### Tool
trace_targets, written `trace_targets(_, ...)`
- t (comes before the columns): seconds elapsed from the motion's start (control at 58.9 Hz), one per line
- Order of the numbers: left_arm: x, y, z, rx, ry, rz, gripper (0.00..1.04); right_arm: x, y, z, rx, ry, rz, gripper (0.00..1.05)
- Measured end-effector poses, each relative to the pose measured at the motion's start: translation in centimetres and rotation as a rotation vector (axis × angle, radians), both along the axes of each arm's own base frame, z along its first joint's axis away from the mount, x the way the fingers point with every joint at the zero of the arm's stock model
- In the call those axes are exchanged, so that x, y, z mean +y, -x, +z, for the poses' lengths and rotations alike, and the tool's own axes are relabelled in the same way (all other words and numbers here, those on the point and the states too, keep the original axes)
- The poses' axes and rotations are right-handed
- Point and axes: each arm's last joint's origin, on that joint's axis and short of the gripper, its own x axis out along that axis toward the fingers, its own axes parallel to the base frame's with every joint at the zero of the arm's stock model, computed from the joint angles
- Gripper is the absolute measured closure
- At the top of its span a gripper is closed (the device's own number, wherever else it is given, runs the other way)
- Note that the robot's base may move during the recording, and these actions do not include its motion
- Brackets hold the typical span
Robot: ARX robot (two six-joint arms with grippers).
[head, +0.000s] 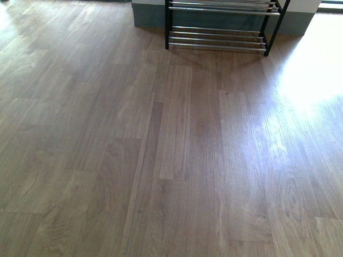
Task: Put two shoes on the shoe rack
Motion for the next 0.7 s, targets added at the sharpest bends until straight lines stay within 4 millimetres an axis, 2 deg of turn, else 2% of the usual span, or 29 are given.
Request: trace_targets(0.696,0.02,0.00,0.00,0.000,0.000,0.002,0.09,0.01,0.00,-0.01,0.000,0.000,0.002,0.09)
